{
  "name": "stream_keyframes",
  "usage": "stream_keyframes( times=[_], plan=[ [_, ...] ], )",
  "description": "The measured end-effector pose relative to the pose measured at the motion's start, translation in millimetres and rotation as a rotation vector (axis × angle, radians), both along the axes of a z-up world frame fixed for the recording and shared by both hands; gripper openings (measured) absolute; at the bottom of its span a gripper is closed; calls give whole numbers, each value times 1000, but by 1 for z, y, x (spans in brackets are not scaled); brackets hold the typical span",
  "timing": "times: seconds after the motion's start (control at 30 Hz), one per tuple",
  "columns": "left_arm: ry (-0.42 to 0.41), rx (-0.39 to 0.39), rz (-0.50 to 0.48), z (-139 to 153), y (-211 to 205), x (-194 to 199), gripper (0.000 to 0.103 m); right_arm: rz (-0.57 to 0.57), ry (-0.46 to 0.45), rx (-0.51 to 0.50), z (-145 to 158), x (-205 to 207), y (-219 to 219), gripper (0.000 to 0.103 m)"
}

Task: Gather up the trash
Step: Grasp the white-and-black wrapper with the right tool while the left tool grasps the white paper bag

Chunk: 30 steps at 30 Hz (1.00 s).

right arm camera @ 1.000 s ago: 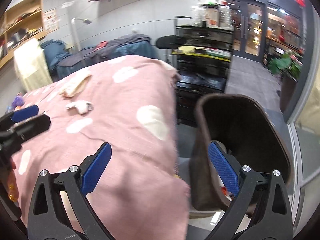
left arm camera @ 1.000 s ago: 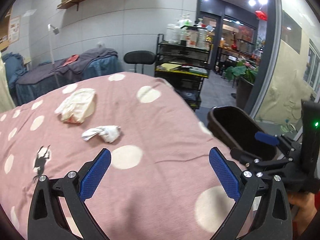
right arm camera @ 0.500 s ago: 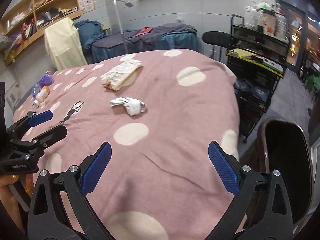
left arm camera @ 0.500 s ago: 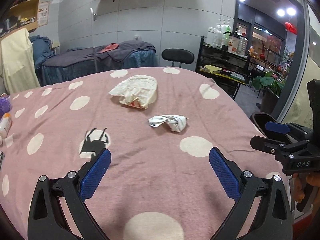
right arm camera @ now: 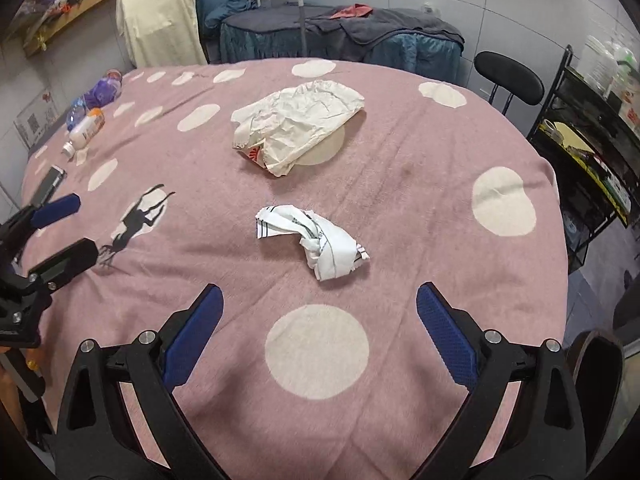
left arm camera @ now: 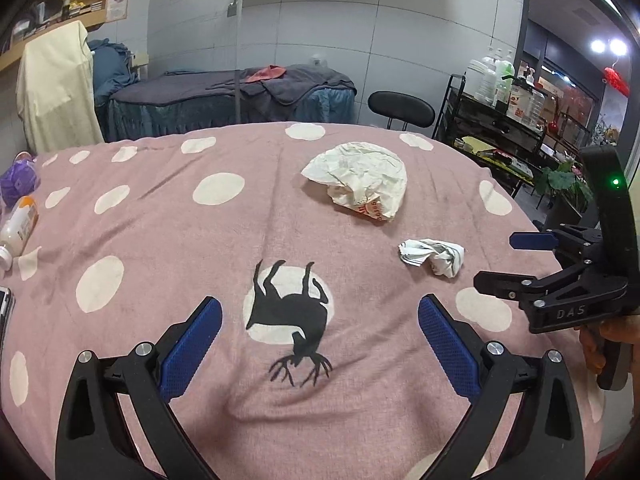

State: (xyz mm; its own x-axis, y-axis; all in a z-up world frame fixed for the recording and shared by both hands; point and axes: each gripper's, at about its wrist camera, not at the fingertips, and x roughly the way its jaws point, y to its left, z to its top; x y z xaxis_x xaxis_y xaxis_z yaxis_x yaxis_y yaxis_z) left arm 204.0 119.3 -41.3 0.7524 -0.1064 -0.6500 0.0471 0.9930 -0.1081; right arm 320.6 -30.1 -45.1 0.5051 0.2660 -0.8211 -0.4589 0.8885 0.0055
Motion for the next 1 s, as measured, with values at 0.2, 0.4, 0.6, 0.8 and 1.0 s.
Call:
stream_keyframes(
  times=[0.2,0.4,0.6,0.8,1.0],
  plan=[
    [20,10,-2,-5,9,27,97,29,34,-142,-27,37,28,96],
    [43,34,-31,-9,3,52,97,46,97,-132,-41,53,28,39],
    [46,107,-84,-9,-23,80,97,-10,60,-29,-20,42,3,36],
    [52,154,-138,-9,-59,113,97,-73,22,32,-1,20,-27,36],
    [81,241,-151,-17,-92,150,97,-105,7,92,9,-11,-50,36]
  ],
)
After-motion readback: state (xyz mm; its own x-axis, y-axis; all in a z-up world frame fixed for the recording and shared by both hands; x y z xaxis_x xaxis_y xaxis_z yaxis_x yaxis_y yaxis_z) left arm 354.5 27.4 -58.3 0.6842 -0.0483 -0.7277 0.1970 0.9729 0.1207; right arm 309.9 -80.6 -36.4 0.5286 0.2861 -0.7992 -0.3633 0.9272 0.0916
